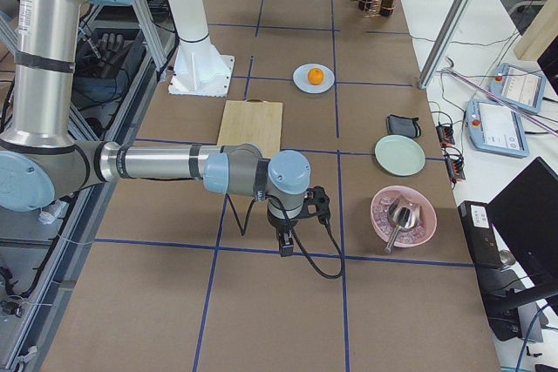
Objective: Pick orange to plate
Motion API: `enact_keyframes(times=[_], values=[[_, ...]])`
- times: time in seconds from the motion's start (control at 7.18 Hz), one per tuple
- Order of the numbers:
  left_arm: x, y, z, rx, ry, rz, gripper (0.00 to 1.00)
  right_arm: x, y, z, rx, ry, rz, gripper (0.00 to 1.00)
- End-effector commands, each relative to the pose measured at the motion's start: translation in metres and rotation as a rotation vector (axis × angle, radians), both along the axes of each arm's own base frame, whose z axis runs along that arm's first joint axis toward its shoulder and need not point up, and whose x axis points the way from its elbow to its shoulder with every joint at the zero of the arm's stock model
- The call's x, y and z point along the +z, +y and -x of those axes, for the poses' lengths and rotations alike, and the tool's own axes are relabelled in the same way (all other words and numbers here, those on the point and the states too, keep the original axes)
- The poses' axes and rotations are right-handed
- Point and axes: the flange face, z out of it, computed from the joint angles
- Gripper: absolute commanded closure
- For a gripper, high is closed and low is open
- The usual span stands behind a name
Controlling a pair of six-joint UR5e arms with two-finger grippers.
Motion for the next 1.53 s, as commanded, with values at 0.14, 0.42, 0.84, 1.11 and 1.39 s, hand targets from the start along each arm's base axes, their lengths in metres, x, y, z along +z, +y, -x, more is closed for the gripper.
enact_keyframes(times=[0.14,0.42,0.84,1.11,1.39], values=[[-0.0082,0.0013,0.0007,0.006,-0.005,-0.02,0.0,-0.0117,0.0003,-0.0001,0.038,-0.007,0.005,0.0],[-0.0044,0.0008,0.0007,0.006,-0.005,-0.013,0.0,-0.0125,-0.0005,-0.0001,0.049,-0.007,0.013,0.0],[-0.006,-0.0011,-0.0013,0.01,-0.005,-0.019,0.0,-0.0137,-0.0019,-0.0001,0.049,-0.007,0.01,0.0],[-0.0059,-0.0038,-0.002,0.012,-0.005,-0.02,0.0,-0.0142,-0.0033,-0.0001,0.049,-0.007,0.009,0.0],[-0.0094,-0.006,-0.0027,0.013,-0.005,-0.028,0.0,-0.0141,-0.004,0.0005,0.047,-0.007,0.009,0.0]])
